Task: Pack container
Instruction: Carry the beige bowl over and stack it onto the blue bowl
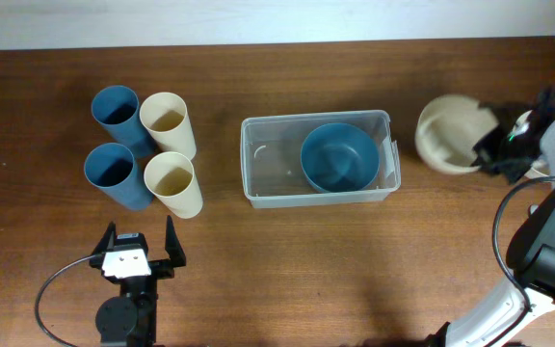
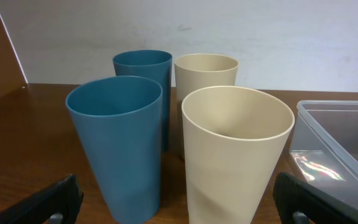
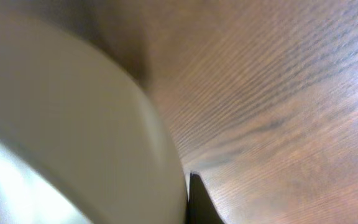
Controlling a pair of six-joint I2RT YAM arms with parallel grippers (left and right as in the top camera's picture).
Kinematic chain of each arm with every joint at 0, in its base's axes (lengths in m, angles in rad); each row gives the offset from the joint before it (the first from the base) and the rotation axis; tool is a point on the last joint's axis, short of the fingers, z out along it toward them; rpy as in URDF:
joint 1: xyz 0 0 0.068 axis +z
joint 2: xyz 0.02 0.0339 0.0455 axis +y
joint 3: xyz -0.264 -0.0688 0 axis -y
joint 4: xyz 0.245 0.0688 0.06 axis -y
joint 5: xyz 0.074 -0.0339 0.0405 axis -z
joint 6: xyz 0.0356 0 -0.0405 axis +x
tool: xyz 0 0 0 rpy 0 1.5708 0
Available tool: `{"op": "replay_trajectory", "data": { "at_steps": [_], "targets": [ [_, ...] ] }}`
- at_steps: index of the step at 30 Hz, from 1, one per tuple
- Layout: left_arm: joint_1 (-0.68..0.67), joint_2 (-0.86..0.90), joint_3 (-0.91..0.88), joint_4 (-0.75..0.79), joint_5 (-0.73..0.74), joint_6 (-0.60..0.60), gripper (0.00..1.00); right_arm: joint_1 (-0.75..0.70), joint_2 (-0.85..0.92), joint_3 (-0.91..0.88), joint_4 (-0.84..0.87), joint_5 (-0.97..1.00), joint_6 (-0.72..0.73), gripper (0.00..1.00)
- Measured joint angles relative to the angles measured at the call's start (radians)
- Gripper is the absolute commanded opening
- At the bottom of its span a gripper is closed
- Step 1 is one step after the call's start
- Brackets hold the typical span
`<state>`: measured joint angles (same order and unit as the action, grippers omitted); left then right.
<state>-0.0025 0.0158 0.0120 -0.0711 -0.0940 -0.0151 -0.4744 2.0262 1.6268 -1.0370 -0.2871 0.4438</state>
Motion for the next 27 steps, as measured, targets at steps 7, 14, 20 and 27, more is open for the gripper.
{"op": "replay_trajectory", "data": {
  "at_steps": [7, 14, 20, 27],
  "targets": [
    [0.000, 0.000, 0.000, 0.000, 0.000, 0.000, 1.00, 0.038, -0.008, 0.458, -0.275, -0.051, -0.068, 0.04],
    [0.000, 0.000, 0.000, 0.000, 0.000, 0.000, 1.00, 0.288, -0.045, 0.626, -0.423, -0.066, -0.158, 0.04],
    [0.000, 0.000, 0.000, 0.000, 0.000, 0.000, 1.00, 0.488, -0.034, 0.517, -0.382, -0.054, -0.186, 0.04],
    [0.000, 0.000, 0.000, 0.000, 0.000, 0.000, 1.00, 0.541, -0.019, 0.352, -0.330, -0.024, -0.186, 0.04]
  ]
}}
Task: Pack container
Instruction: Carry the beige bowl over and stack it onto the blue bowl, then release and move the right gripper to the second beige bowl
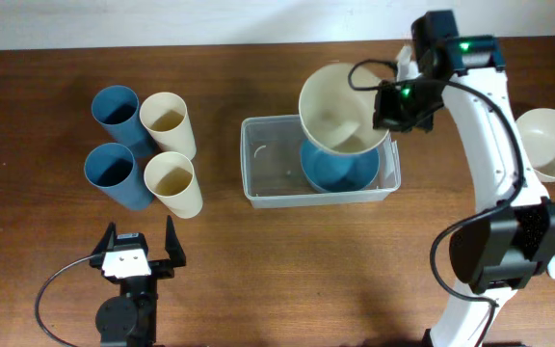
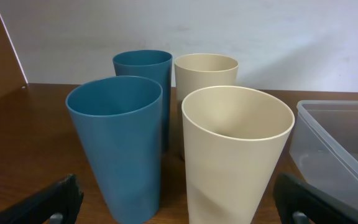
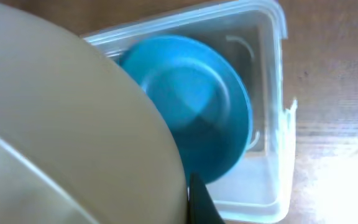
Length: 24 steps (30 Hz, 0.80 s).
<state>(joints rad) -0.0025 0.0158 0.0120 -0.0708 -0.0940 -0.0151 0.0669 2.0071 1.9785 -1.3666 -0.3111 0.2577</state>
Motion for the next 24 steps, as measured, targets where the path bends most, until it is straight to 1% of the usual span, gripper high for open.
{"op": "replay_trajectory", "data": {
  "at_steps": [7, 11, 12, 13, 16, 20, 23, 24],
  "targets": [
    [0.000, 0.000, 0.000, 0.000, 0.000, 0.000, 1.00, -0.002, 0.006, -0.146, 0.091, 0.012, 0.000, 0.04],
    [0.000, 0.000, 0.000, 0.000, 0.000, 0.000, 1.00, -0.002, 0.010, -0.195, 0.129, 0.014, 0.000, 0.08],
    [0.000, 0.000, 0.000, 0.000, 0.000, 0.000, 1.00, -0.002, 0.010, -0.203, 0.138, 0.014, 0.000, 0.12],
    [0.000, 0.000, 0.000, 0.000, 0.000, 0.000, 1.00, -0.002, 0.010, -0.208, 0.143, 0.015, 0.000, 0.19],
    [0.000, 0.000, 0.000, 0.000, 0.000, 0.000, 1.00, -0.002, 0.010, -0.216, 0.150, 0.014, 0.000, 0.27],
    [0.000, 0.000, 0.000, 0.000, 0.000, 0.000, 1.00, -0.002, 0.010, -0.216, 0.156, 0.015, 0.000, 0.29],
    [0.000, 0.000, 0.000, 0.000, 0.000, 0.000, 1.00, -0.002, 0.010, -0.216, 0.156, 0.014, 0.000, 0.33],
    [0.000, 0.000, 0.000, 0.000, 0.000, 0.000, 1.00, -0.005, 0.010, -0.213, 0.153, 0.014, 0.003, 0.39]
  ]
}}
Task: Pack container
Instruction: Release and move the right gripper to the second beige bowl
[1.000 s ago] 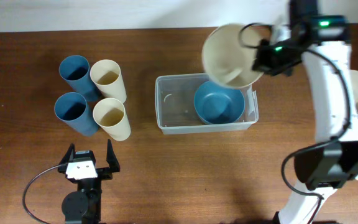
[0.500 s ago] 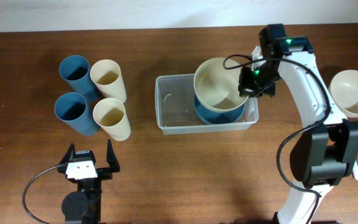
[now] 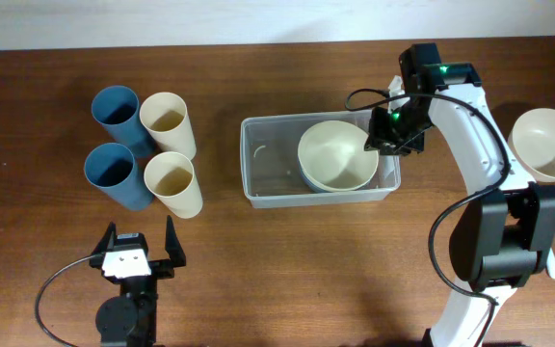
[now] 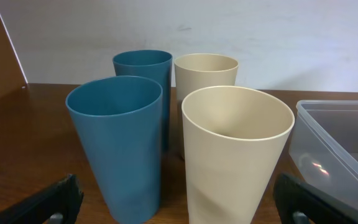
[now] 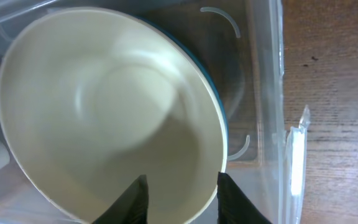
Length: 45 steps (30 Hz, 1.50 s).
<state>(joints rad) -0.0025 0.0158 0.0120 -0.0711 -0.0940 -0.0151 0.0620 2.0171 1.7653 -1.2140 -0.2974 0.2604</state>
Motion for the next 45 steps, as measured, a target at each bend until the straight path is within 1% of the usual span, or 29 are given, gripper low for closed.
{"op": "replay_trajectory", "data": {
  "at_steps": [3, 4, 5, 8, 10, 12, 15, 18, 20, 21, 27, 32, 37, 45],
  "targets": [
    [0.000, 0.000, 0.000, 0.000, 0.000, 0.000, 1.00, -0.017, 0.004, 0.066, -0.056, -0.007, 0.001, 0.72],
    [0.000, 0.000, 0.000, 0.000, 0.000, 0.000, 1.00, -0.026, 0.006, 0.102, -0.077, -0.010, 0.002, 0.90],
    [0.000, 0.000, 0.000, 0.000, 0.000, 0.000, 1.00, -0.044, 0.010, 0.163, -0.106, -0.011, 0.001, 0.99],
    [0.000, 0.000, 0.000, 0.000, 0.000, 0.000, 1.00, -0.125, 0.010, 0.361, -0.208, 0.010, 0.005, 0.99],
    [0.000, 0.000, 0.000, 0.000, 0.000, 0.000, 1.00, -0.208, 0.005, 0.480, -0.285, 0.066, 0.019, 0.99],
    [0.000, 0.000, 0.000, 0.000, 0.000, 0.000, 1.00, -0.284, -0.003, 0.533, -0.351, 0.132, 0.042, 0.99],
    [0.000, 0.000, 0.000, 0.000, 0.000, 0.000, 1.00, -0.439, -0.011, 0.547, -0.414, 0.222, 0.077, 0.99],
    [0.000, 0.000, 0.000, 0.000, 0.000, 0.000, 1.00, -0.588, -0.011, 0.489, -0.397, 0.266, 0.105, 0.99],
    [0.000, 0.000, 0.000, 0.000, 0.000, 0.000, 1.00, -0.658, -0.011, 0.435, -0.363, 0.272, 0.114, 0.99],
    [0.000, 0.000, 0.000, 0.000, 0.000, 0.000, 1.00, -0.717, -0.011, 0.372, -0.308, 0.266, 0.129, 0.99],
    [0.000, 0.000, 0.000, 0.000, 0.000, 0.000, 1.00, -0.859, -0.006, 0.156, -0.094, 0.187, 0.153, 0.99],
    [0.000, 0.000, 0.000, 0.000, 0.000, 0.000, 1.00, -0.882, -0.003, 0.013, 0.091, 0.135, 0.159, 0.99],
    [0.000, 0.000, 0.000, 0.000, 0.000, 0.000, 1.00, -0.872, -0.001, -0.079, 0.238, 0.113, 0.182, 0.99],
    [0.000, 0.000, 0.000, 0.000, 0.000, 0.000, 1.00, -0.872, 0.080, -0.112, 0.307, 0.093, 0.208, 0.99]
  ]
}}
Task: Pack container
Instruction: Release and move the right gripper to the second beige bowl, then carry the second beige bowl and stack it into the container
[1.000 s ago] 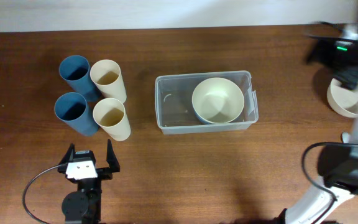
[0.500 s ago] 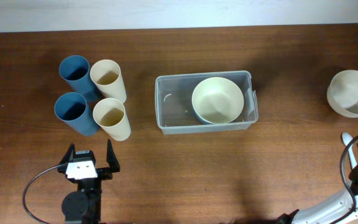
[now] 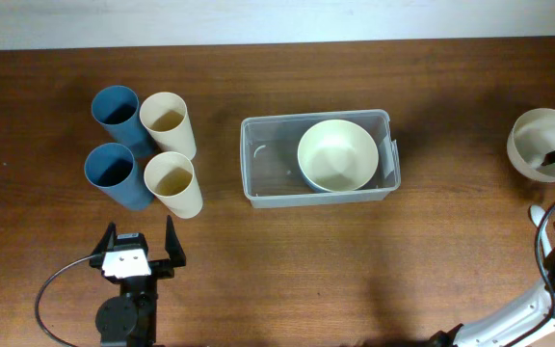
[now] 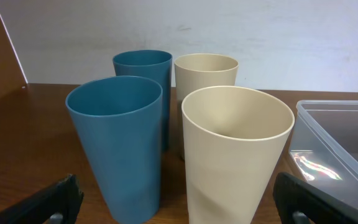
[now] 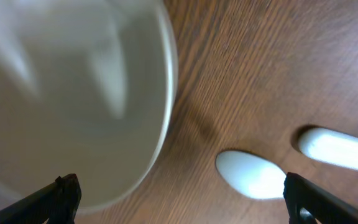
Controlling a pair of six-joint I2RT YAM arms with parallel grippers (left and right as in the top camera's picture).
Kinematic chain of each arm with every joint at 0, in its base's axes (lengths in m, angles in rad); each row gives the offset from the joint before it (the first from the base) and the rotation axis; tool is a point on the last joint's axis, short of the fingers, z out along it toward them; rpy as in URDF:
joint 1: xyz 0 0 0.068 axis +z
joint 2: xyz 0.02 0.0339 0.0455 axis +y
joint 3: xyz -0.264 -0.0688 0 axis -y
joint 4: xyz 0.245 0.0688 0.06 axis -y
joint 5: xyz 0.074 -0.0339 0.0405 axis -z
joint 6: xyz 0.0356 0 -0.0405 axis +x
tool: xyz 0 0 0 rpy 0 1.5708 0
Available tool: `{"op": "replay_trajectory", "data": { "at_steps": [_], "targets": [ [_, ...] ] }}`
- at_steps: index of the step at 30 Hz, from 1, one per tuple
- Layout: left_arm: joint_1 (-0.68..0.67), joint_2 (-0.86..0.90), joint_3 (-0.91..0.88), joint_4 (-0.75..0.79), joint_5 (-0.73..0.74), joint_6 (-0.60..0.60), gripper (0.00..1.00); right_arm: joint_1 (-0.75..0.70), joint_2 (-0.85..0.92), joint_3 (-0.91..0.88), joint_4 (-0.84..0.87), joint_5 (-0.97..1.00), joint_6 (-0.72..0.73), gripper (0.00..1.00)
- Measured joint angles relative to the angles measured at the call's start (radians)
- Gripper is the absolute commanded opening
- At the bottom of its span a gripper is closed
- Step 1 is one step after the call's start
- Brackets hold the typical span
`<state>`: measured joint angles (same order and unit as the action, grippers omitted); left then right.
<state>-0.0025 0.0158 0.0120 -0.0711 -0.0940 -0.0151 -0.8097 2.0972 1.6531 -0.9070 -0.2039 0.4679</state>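
Note:
The clear plastic container (image 3: pixel 258 159) sits mid-table. In it lies a cream bowl (image 3: pixel 337 154), nested on a blue bowl that it almost hides. A second cream bowl (image 3: pixel 536 143) (image 5: pixel 73 93) stands at the table's right edge. My right gripper (image 5: pixel 182 199) is open right beside that bowl, its fingers wide apart and holding nothing. My left gripper (image 3: pixel 135 253) (image 4: pixel 179 202) rests open near the front left, facing the cups.
Two blue cups (image 3: pixel 112 172) (image 4: pixel 117 143) and two cream cups (image 3: pixel 173 181) (image 4: pixel 235 149) stand grouped at the left. White spoons (image 5: pixel 250 174) lie on the wood by the right bowl. The container's corner (image 4: pixel 340 143) shows in the left wrist view.
My right gripper was at the container with its fingers at the cream bowl's rim. It is now at the far right edge, open beside the second cream bowl. The first bowl stays in the container.
My right gripper held a cream bowl at the table's right side. Then it held the bowl above the container and the blue bowl. Then the bowl sat in the blue bowl. Now the gripper is off it and by another cream bowl. The left arm never moved.

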Motion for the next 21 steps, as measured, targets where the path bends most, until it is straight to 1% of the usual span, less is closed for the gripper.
{"op": "replay_trajectory", "data": {
  "at_steps": [4, 7, 9, 10, 12, 15, 16, 17, 20, 21],
  "targets": [
    [0.000, 0.000, 0.000, 0.000, 0.000, 0.000, 1.00, 0.000, 0.047, -0.002, 0.026, -0.010, 0.001, 1.00],
    [0.000, 0.000, 0.000, 0.000, 0.000, 0.000, 1.00, 0.000, 0.062, -0.003, 0.054, -0.025, 0.001, 0.97],
    [0.000, 0.000, 0.000, 0.000, 0.000, 0.000, 1.00, 0.002, 0.064, -0.003, 0.073, -0.034, 0.002, 0.93],
    [0.000, 0.000, 0.000, 0.000, 0.000, 0.000, 1.00, 0.002, 0.064, -0.003, 0.080, -0.039, 0.002, 0.87],
    [0.000, 0.000, 0.000, 0.000, 0.000, 0.000, 1.00, 0.004, 0.064, -0.003, 0.090, -0.050, 0.004, 0.80],
    [0.000, 0.000, 0.000, 0.000, 0.000, 0.000, 1.00, 0.006, 0.064, -0.003, 0.098, -0.058, 0.006, 0.58],
    [0.000, 0.000, 0.000, 0.000, 0.000, 0.000, 1.00, 0.006, 0.064, -0.003, 0.098, -0.061, 0.010, 0.47],
    [0.000, 0.000, 0.000, 0.000, 0.000, 0.000, 1.00, 0.006, 0.064, -0.003, 0.100, -0.061, 0.011, 0.42],
    [0.000, 0.000, 0.000, 0.000, 0.000, 0.000, 1.00, 0.006, 0.064, -0.003, 0.102, -0.066, 0.009, 0.11],
    [0.000, 0.000, 0.000, 0.000, 0.000, 0.000, 1.00, 0.006, 0.064, -0.003, 0.103, -0.069, 0.008, 0.04]
  ]
}}
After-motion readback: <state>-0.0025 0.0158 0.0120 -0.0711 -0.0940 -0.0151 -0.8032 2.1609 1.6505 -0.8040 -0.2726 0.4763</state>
